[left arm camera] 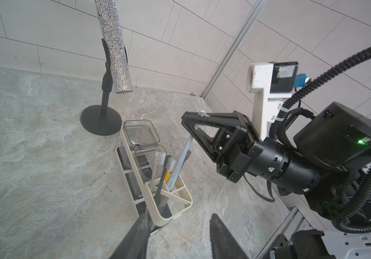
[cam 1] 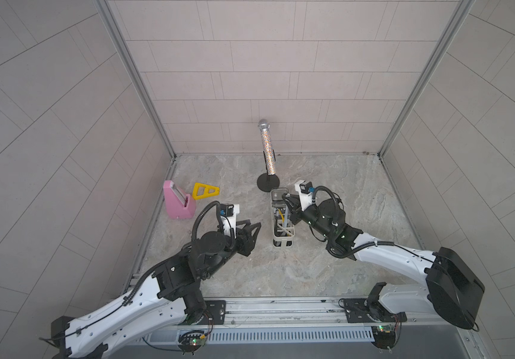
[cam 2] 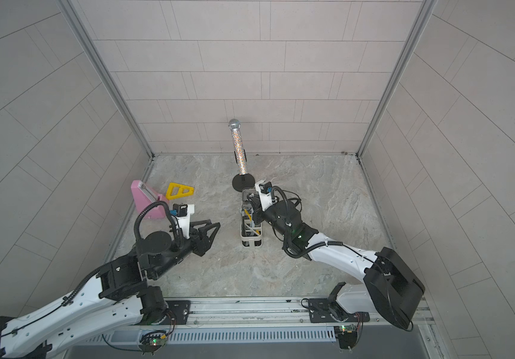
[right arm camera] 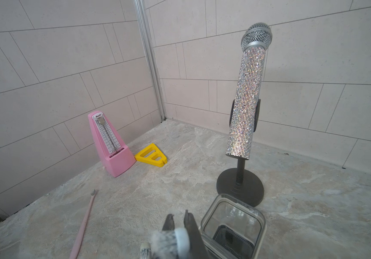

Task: Place the toothbrush into the toothbrush holder
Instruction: Place the toothbrush in the toothbrush holder.

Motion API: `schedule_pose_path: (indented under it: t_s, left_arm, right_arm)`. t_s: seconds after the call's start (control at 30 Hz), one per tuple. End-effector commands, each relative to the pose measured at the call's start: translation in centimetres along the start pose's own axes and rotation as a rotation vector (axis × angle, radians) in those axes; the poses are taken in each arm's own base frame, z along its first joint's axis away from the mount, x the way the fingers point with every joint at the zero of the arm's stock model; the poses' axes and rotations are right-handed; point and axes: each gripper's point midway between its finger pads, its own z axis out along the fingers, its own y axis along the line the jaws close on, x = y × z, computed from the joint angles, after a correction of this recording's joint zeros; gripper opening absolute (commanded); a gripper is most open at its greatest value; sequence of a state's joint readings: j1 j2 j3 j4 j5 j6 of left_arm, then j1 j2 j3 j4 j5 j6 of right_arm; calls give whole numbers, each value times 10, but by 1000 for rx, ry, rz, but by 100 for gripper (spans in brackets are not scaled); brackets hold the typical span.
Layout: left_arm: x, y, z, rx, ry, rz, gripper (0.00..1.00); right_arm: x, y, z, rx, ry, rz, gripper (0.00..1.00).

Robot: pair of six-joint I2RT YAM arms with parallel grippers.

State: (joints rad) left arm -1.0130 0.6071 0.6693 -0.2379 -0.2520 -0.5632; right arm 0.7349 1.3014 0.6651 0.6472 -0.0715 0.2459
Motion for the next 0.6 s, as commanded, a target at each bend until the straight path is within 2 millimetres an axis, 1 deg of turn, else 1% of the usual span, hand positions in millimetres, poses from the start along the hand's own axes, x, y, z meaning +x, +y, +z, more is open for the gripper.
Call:
schedule_pose_path:
  t_s: [0.0, 0.07, 0.17, 0.2, 0.3, 0.57]
  left_arm:
    - [-4, 0, -2, 2, -20, 6, 48]
    - [-4, 0, -2, 1, -20, 7, 48]
    - [-3, 0, -2, 2, -16, 7, 48]
    - [-2, 1, -2, 0, -15, 8, 48]
    - [-4, 0, -2, 2, -18, 10, 48]
    - [-3, 1, -2, 0, -15, 15, 48]
  right_arm:
    - [0, -3, 0, 21, -33, -18, 8]
    - [4, -4, 0, 25, -29, -17, 8]
    - [5, -4, 2, 29, -37, -17, 8]
    - [17, -5, 0, 32, -15, -19, 8]
    - [25, -5, 0, 34, -5, -20, 8]
    - [36, -3, 1, 33, 0, -14, 11]
